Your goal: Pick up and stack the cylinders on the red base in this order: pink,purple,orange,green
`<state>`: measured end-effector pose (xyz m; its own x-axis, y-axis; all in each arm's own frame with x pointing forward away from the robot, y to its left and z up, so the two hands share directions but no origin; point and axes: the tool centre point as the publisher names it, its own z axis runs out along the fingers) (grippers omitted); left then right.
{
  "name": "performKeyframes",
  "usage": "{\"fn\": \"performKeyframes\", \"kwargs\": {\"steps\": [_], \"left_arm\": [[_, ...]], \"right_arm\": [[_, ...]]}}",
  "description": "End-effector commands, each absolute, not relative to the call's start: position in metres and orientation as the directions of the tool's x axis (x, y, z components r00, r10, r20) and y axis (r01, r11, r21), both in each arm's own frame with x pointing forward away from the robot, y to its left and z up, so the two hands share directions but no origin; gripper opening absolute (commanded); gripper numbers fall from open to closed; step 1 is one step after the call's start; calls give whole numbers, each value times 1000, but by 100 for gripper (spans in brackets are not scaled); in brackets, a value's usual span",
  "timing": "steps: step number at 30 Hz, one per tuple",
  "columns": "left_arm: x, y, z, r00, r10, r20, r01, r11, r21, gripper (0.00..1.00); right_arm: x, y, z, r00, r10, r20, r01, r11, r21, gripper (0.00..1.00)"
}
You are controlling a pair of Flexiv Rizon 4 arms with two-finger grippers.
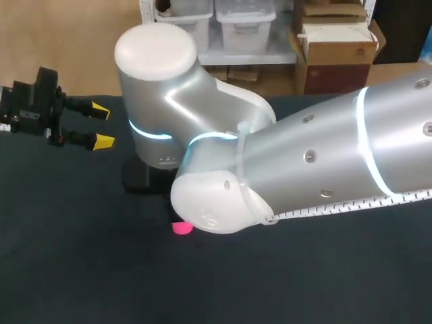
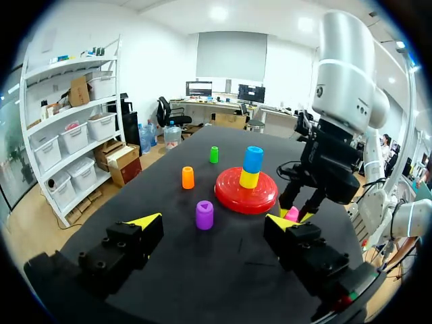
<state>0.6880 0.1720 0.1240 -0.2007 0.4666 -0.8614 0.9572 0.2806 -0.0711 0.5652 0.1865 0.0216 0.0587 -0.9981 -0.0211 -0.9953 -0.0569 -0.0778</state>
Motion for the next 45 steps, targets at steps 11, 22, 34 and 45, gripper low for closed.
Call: {"fn": "performKeyframes", "kwargs": {"steps": [11, 22, 34, 45], "left_arm": [[686, 173, 123, -197, 463, -864, 957, 282, -66, 100], [686, 173, 123, -197, 463, -864, 957, 282, -66, 100], [686, 173, 123, -197, 463, -864, 957, 282, -66, 100], [686, 173, 123, -197, 463, -864, 957, 282, -66, 100]], "right_arm": [[557, 181, 24, 42, -999, -20, -993, -39, -114, 46], [553, 180, 22, 43, -999, -24, -994, -40, -102, 47], [548, 178, 33, 21, -1000, 7, -993, -21, -115, 0], [570, 166, 110, 88, -994, 58, -990, -94, -107, 0]]}}
